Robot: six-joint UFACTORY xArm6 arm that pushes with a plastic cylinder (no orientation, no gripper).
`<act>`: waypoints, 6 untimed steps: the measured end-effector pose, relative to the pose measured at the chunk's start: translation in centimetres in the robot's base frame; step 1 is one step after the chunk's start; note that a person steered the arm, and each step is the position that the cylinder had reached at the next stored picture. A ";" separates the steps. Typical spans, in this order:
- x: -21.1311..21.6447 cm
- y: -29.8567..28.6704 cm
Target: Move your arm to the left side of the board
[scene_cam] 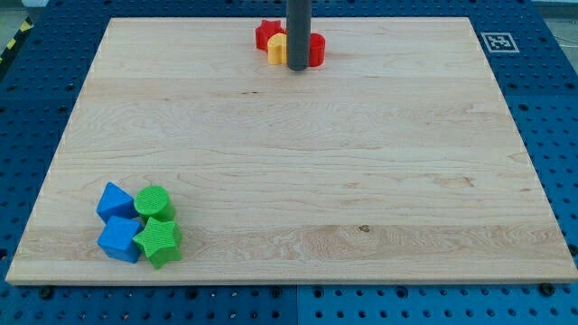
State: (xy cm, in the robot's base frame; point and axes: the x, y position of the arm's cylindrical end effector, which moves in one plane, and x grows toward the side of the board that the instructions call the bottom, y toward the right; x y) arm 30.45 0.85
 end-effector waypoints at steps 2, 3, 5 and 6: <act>4.4 0.2; 8.1 0.2; 12.8 -5.7; 12.8 -13.2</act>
